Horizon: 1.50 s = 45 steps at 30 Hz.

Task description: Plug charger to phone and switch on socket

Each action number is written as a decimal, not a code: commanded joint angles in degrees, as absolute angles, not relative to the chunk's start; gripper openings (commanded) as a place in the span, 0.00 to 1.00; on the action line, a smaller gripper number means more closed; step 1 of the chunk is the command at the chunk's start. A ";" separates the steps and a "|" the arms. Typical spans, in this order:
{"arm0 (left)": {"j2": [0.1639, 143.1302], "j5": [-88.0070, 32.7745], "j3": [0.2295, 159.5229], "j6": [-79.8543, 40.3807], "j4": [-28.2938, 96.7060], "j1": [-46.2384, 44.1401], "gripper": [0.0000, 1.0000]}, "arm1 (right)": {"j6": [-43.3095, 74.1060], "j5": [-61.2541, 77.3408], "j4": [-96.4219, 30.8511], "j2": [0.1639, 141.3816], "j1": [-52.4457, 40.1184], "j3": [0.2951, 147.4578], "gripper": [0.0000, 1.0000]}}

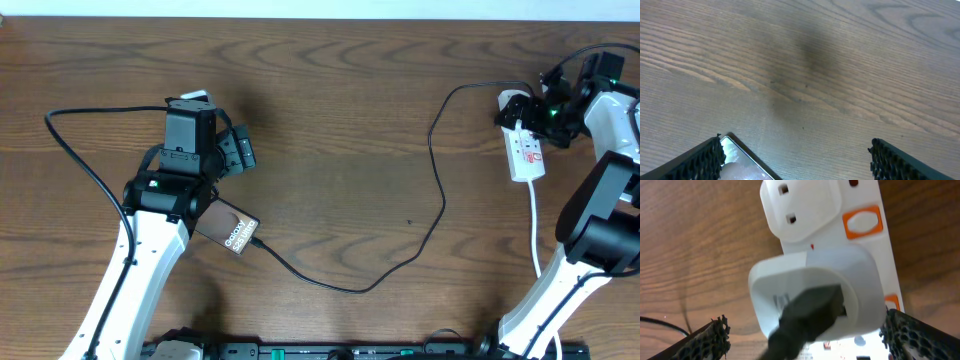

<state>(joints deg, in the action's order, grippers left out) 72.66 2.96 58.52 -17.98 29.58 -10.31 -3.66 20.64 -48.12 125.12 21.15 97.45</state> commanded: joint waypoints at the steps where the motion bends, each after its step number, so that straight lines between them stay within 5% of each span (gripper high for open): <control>1: 72.99 3.73 59.37 -17.82 29.76 -10.48 0.91 | -4.99 21.50 -47.31 127.24 20.53 97.08 0.99; 45: 72.99 3.70 59.37 -17.85 29.98 -10.48 0.91 | -0.38 27.62 -50.65 127.24 15.33 97.06 0.99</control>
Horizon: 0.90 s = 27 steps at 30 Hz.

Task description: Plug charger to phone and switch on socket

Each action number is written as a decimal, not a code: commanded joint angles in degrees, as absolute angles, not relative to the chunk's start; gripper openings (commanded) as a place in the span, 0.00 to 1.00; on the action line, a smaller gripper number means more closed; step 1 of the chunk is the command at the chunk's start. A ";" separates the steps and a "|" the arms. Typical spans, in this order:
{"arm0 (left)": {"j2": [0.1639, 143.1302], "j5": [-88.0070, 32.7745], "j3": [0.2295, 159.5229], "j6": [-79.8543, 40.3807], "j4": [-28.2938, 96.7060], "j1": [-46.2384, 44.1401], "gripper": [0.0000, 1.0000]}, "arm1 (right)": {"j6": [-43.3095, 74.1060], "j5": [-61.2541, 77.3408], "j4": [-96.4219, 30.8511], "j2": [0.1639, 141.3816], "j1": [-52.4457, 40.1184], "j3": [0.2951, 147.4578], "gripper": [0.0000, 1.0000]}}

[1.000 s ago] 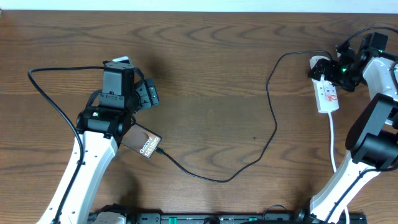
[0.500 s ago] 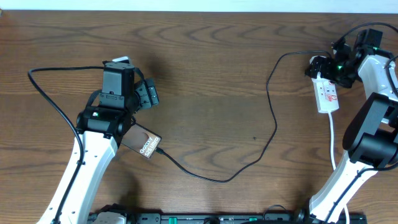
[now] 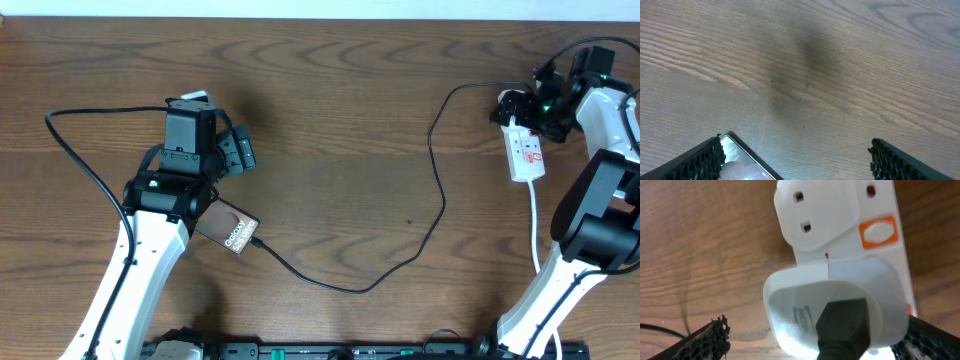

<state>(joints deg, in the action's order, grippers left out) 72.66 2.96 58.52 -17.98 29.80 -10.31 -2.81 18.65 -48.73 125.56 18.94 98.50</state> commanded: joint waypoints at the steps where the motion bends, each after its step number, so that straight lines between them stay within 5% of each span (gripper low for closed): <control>1: 72.99 3.70 59.37 -17.82 29.98 -10.48 0.91 | -0.32 27.62 -50.59 127.24 15.31 97.06 0.99; 17: 72.99 3.70 59.37 -17.82 29.98 -10.48 0.91 | 1.91 19.81 -51.96 125.84 16.91 99.35 0.98; 27: 72.99 3.68 59.37 -17.85 29.98 -10.48 0.91 | 12.56 4.25 -62.39 109.62 19.29 106.72 0.99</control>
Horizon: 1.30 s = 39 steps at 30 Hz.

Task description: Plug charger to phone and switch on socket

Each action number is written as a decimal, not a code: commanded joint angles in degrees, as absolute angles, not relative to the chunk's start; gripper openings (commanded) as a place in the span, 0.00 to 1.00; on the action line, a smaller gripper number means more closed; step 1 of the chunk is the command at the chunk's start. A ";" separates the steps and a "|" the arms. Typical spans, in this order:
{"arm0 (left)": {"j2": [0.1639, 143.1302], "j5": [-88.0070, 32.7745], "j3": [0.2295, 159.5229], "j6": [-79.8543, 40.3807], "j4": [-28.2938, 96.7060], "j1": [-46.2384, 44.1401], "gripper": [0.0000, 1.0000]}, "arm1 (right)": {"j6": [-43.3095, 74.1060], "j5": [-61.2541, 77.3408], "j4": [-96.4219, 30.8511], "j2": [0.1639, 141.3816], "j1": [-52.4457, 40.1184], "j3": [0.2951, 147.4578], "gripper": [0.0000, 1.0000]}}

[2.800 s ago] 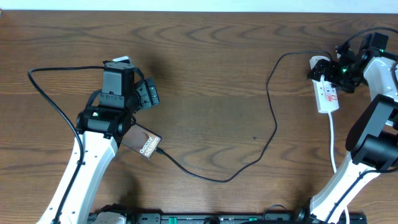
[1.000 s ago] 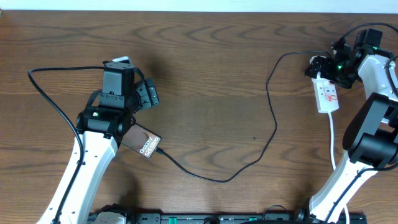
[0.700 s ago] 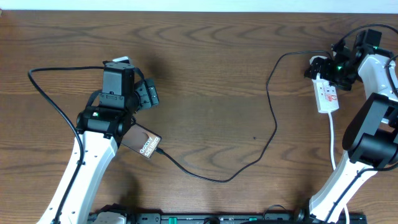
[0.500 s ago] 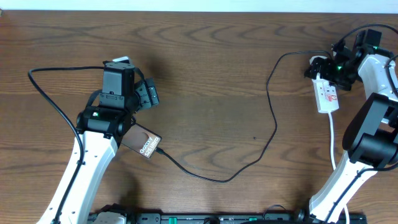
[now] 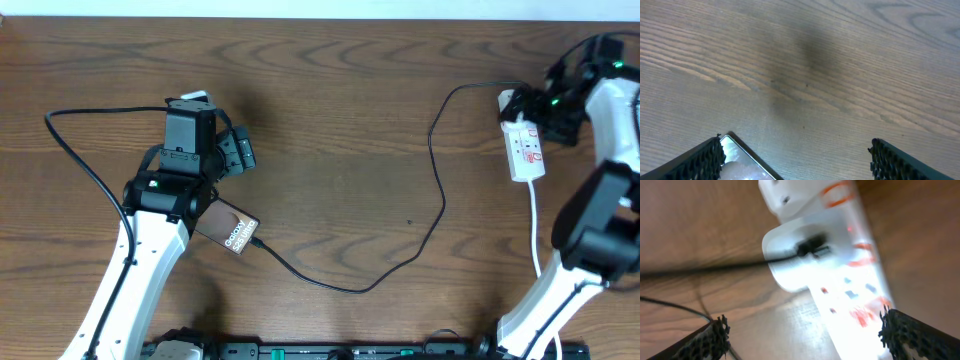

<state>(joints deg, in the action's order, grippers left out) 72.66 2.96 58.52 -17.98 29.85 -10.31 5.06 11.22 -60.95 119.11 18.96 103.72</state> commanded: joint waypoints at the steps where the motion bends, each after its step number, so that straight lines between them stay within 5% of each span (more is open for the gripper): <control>1: 72.99 3.68 59.37 -17.82 29.98 -10.48 0.91 | 14.63 3.11 -63.33 107.55 19.29 106.72 0.99; 27: 72.36 3.77 59.37 -17.80 30.20 -10.52 0.91 | 15.64 3.14 -64.10 95.70 19.29 106.72 0.99; 34: 64.79 5.34 58.48 -17.41 36.16 -10.50 0.91 | 15.64 3.14 -64.10 95.70 19.29 106.72 0.99; 39: 54.04 5.63 50.33 -17.43 27.94 -10.85 0.91 | 15.64 3.14 -64.10 95.70 19.29 106.72 0.99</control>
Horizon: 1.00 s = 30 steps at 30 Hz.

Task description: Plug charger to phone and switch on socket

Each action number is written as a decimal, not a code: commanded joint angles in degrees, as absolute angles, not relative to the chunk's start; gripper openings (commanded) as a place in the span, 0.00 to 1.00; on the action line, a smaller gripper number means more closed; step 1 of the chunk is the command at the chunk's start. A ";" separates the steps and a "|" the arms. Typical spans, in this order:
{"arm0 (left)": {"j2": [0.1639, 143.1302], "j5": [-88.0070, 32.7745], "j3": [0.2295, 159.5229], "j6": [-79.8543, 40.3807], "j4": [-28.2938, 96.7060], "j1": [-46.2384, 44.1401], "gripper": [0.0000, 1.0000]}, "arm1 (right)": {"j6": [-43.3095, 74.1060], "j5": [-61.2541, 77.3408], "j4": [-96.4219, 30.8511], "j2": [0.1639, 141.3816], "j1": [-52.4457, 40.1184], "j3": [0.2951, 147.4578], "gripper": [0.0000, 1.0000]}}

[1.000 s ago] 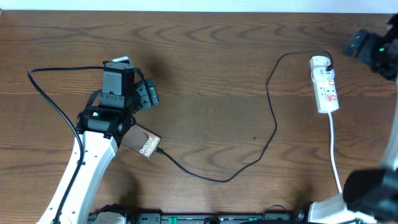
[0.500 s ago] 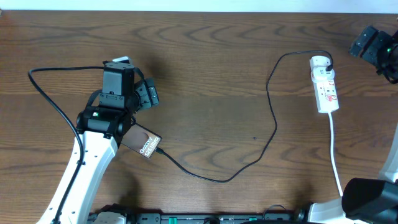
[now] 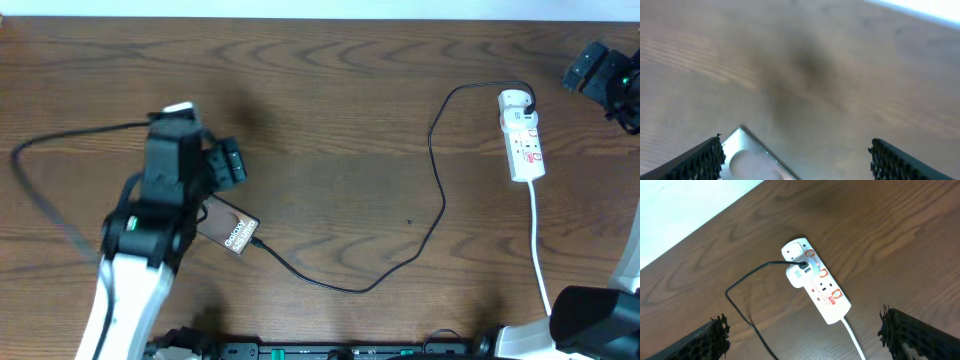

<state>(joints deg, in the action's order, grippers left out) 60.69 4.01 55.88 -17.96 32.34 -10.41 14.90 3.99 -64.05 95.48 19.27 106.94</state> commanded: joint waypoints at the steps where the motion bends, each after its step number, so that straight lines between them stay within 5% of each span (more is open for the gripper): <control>1: 51.83 5.63 48.05 -17.43 24.62 -10.85 0.91 | 15.64 3.14 -64.12 95.70 19.31 106.72 0.99; 11: 24.93 5.52 14.70 -16.25 -20.12 -10.57 0.91 | 15.64 3.14 -64.10 95.70 19.31 106.72 0.99; 14: 18.37 4.95 7.62 -14.11 -25.41 -9.72 0.91 | 15.64 3.14 -64.10 95.70 19.31 106.72 0.99; 18: 9.56 4.05 0.03 -13.93 -25.56 -6.79 0.91 | 15.64 3.14 -64.10 95.70 19.29 106.72 0.99; 30: 0.08 -1.96 0.25 -14.00 3.36 0.91 0.91 | 15.64 3.14 -64.10 95.70 19.29 106.72 0.99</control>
